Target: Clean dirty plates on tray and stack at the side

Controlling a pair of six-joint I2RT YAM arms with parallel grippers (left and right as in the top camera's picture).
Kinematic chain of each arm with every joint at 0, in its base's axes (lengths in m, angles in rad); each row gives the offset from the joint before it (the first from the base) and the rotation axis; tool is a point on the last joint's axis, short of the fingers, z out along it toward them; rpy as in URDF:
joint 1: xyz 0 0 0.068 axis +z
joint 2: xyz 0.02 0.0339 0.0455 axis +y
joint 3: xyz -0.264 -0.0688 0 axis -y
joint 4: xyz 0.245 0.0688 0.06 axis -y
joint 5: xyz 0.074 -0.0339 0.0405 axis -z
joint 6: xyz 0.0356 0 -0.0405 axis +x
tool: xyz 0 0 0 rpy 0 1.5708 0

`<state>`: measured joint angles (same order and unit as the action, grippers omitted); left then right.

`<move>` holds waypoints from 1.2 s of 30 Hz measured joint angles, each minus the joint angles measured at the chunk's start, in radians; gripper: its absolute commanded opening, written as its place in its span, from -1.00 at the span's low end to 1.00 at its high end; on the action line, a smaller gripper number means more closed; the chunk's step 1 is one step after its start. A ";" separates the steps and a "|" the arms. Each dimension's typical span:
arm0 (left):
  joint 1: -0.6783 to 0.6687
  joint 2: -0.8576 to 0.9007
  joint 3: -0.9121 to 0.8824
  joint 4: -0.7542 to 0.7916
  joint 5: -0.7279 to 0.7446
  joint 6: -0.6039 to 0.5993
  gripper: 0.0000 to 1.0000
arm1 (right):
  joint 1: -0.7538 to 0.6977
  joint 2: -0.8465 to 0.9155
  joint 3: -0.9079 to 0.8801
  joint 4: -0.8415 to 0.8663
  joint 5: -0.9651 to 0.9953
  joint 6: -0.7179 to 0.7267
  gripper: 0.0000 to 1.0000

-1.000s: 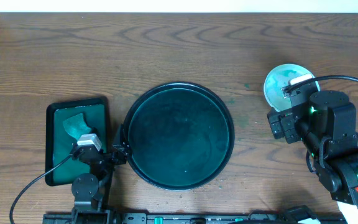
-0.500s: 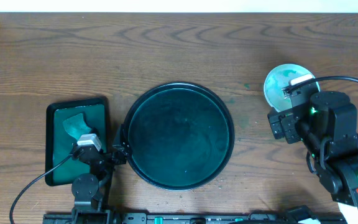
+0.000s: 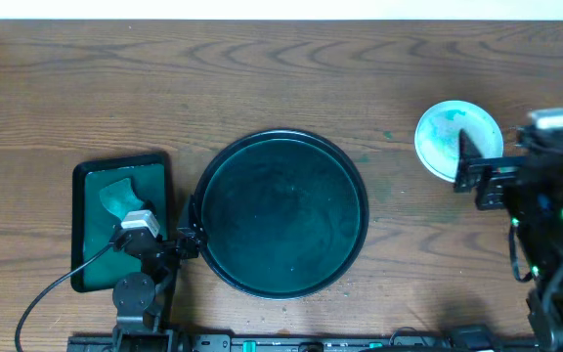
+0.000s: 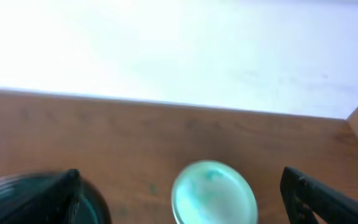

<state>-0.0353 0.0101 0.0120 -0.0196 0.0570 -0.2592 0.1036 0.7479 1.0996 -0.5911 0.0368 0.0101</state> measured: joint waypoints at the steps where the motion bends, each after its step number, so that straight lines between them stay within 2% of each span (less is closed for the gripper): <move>1: 0.000 0.000 0.000 0.000 0.000 0.000 0.71 | -0.011 -0.021 -0.020 0.032 -0.014 0.016 0.99; 14: 0.000 0.000 0.001 -0.001 0.000 -0.003 0.71 | -0.025 -0.439 -0.467 0.415 -0.089 0.130 0.99; 22: 0.000 0.000 0.002 -0.002 0.000 -0.003 0.71 | -0.029 -0.679 -0.803 0.747 -0.090 0.237 0.98; 30: 0.000 0.000 0.002 -0.002 0.000 -0.003 0.71 | -0.029 -0.734 -1.043 1.033 -0.090 0.314 0.98; 36: 0.000 0.000 0.002 -0.003 0.000 -0.003 0.71 | -0.029 -0.735 -1.093 1.033 -0.073 0.349 0.99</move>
<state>-0.0353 0.0105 0.0135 -0.0223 0.0570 -0.2623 0.0742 0.0128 0.0063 0.4423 -0.0364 0.3592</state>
